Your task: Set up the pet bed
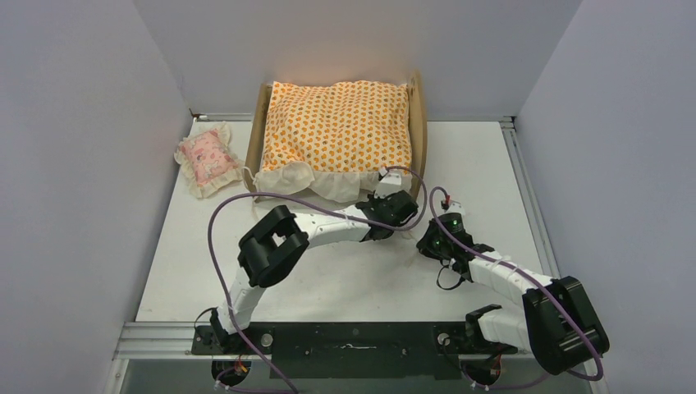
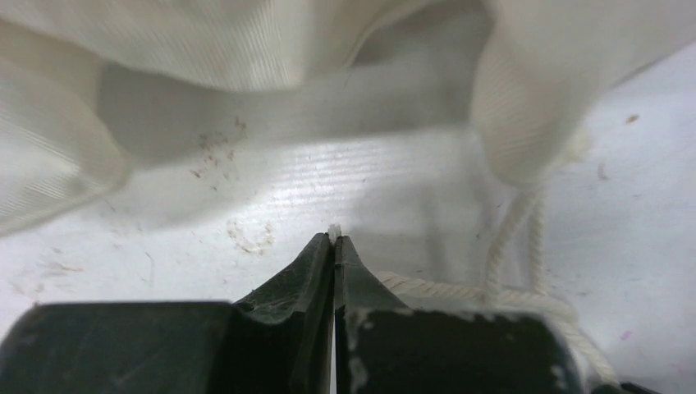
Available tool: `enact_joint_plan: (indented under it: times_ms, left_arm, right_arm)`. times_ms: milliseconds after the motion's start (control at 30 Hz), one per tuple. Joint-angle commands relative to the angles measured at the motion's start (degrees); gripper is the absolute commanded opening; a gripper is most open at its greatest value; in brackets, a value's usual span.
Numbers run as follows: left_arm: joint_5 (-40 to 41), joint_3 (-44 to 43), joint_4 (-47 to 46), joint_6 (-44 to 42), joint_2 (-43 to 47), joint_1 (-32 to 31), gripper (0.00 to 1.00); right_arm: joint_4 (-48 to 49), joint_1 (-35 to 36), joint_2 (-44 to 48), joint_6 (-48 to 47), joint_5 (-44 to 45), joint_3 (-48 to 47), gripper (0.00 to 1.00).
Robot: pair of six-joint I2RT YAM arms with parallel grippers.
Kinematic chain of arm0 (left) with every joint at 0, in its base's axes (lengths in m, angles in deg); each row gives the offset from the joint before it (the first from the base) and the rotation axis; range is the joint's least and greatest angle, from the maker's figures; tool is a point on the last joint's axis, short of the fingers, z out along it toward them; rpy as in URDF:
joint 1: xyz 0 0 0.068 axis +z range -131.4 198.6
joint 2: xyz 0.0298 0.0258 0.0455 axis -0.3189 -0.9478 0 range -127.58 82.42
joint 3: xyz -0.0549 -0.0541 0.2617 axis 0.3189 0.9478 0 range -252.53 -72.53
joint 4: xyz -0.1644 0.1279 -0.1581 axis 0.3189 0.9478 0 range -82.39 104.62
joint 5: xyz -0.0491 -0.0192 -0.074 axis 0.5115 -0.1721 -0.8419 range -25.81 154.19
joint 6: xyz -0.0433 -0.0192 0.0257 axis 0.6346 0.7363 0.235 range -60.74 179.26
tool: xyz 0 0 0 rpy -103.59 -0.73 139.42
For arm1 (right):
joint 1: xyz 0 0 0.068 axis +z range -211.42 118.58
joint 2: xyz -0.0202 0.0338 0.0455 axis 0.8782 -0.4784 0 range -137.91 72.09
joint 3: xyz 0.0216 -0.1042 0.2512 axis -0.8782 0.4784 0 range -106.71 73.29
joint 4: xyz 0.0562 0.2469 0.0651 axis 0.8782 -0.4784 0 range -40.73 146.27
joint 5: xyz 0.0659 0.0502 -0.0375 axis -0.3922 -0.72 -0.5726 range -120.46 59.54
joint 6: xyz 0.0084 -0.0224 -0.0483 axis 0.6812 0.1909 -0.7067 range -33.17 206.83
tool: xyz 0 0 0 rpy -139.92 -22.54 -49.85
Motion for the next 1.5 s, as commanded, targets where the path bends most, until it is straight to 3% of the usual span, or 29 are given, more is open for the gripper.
enact_joint_plan:
  times_ms: [0, 333, 533, 733, 1000, 1167, 1300, 1467]
  left_arm:
    - [3.96, -4.05, -8.84, -12.72, 8.87, -0.04, 0.00]
    - [2.87, -12.84, -23.88, -32.63, 10.11, -0.59, 0.00]
    - [-0.44, -24.66, -25.70, -38.99, 5.34, 0.76, 0.00]
    - [-2.44, -39.15, -21.76, -39.52, -2.09, 4.18, 0.00]
    - [-5.16, -52.00, -16.56, -38.05, -7.53, 8.54, 0.00]
    - [-6.40, -53.88, -17.88, -37.28, -6.97, 9.53, 0.00]
    - [-6.53, -55.76, -17.69, -36.66, -6.86, 10.53, 0.00]
    - [-6.44, -54.54, -18.21, -35.82, -4.98, 12.00, 0.00]
  right_arm:
    - [-2.29, -1.31, 1.09, -0.50, 2.69, -0.82, 0.05]
    - [2.08, -2.19, -0.08, -0.86, -0.73, -0.77, 0.05]
    - [4.50, -2.19, -1.27, -1.15, -2.96, -0.18, 0.05]
    - [3.84, -2.28, -2.26, -0.86, -2.96, 0.37, 0.05]
    - [5.31, -2.54, -4.19, -1.31, -3.35, -2.72, 0.05]
    - [6.85, -3.32, -6.98, -0.40, -0.08, -0.77, 0.05]
    - [7.90, -7.86, -9.91, 1.92, -0.97, 1.04, 0.05]
    - [2.93, -12.36, -4.56, 2.99, -0.31, -0.80, 0.05]
